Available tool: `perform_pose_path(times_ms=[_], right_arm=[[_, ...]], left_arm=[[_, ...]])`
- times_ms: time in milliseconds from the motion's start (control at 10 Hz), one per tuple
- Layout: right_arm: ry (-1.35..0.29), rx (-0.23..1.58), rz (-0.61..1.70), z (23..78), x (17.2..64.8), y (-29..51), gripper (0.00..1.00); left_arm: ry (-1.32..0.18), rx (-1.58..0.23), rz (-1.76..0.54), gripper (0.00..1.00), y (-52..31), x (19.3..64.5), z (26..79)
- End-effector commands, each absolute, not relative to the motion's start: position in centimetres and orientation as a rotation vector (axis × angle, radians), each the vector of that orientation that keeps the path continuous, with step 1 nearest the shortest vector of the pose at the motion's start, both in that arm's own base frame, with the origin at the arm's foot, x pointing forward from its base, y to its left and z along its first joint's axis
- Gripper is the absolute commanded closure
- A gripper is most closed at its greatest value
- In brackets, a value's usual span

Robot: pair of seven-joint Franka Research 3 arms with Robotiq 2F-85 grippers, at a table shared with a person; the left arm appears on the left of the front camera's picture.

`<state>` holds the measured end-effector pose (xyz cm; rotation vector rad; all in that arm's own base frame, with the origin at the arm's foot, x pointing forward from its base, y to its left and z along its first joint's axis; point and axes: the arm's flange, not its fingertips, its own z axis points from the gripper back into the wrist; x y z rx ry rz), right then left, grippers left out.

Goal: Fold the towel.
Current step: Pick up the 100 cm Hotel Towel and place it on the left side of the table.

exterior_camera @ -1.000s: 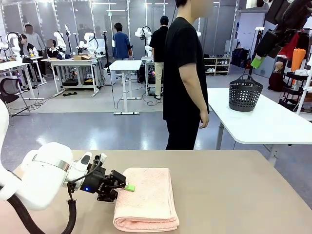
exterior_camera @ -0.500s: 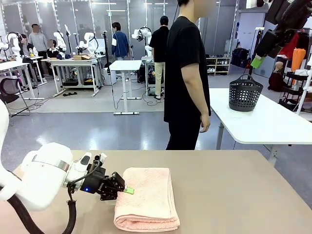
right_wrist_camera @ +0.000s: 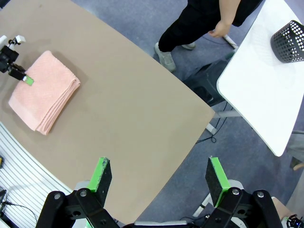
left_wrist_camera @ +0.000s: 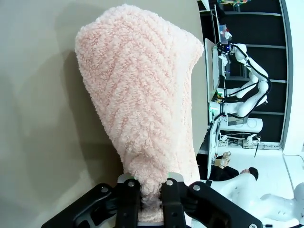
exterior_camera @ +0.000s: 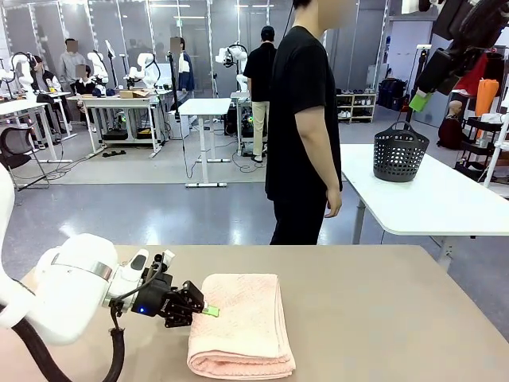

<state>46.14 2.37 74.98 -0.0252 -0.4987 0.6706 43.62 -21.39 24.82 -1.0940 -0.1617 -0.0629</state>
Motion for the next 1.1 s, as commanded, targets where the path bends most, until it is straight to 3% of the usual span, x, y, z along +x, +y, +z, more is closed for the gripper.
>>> perform_pose_path(times_ms=[0, 100, 200, 1000], right_arm=[[-0.499, -0.020, 0.667, 75.1, 46.2, 2.4, 0.00], [-0.499, -0.020, 0.667, 75.1, 46.2, 2.4, 0.00], [-0.499, -0.020, 0.667, 75.1, 46.2, 2.4, 0.00], [-0.499, -0.020, 0.667, 75.1, 46.2, 2.4, 0.00]], left_arm=[[-0.160, -1.076, -0.058, 1.00, -21.4, 43.7, 24.9], [-0.162, -1.094, -0.063, 0.85, -21.4, 43.6, 24.8], [-0.246, -1.084, -0.088, 0.86, -19.9, 44.9, 26.9], [-0.214, -0.844, -0.110, 0.86, -3.1, 47.5, 36.4]])
